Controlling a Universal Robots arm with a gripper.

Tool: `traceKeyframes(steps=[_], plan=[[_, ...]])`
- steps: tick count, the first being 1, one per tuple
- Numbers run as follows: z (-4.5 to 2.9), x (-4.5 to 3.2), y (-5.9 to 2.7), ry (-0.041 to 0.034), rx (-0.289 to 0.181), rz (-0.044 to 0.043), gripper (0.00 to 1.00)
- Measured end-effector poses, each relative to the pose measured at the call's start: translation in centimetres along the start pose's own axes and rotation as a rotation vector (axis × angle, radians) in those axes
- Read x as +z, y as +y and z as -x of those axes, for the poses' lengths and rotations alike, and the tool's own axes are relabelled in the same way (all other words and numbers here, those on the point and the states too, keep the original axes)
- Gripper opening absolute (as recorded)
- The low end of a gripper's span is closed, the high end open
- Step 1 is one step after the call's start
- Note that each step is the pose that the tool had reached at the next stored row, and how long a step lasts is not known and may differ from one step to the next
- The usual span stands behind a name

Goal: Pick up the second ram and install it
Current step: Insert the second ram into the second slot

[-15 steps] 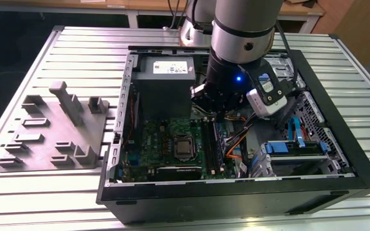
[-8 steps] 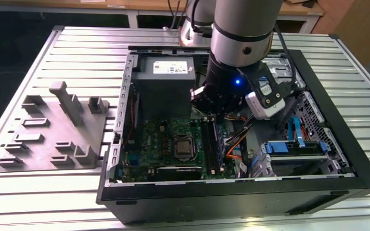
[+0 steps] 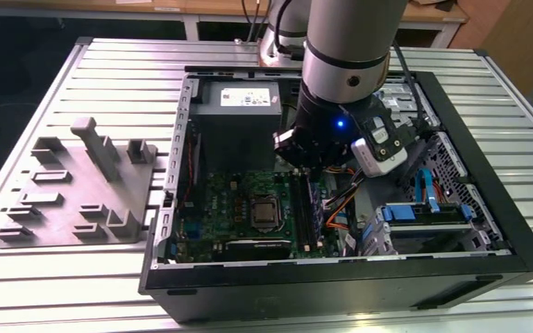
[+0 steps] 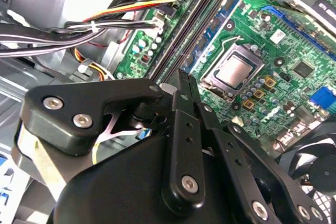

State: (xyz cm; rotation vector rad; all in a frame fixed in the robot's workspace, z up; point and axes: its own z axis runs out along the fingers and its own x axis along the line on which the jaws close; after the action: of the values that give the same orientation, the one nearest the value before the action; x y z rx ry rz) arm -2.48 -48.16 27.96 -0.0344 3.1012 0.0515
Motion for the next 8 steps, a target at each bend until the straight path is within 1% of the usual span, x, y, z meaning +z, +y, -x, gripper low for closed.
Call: traceKeyframes(steps=[3, 8], plan=[[-0.01, 0.33, -0.01, -0.0001, 0.000, 0.0003, 0.11], [-0.04, 1.09, -0.03, -0.0001, 0.000, 0.0002, 0.11]])
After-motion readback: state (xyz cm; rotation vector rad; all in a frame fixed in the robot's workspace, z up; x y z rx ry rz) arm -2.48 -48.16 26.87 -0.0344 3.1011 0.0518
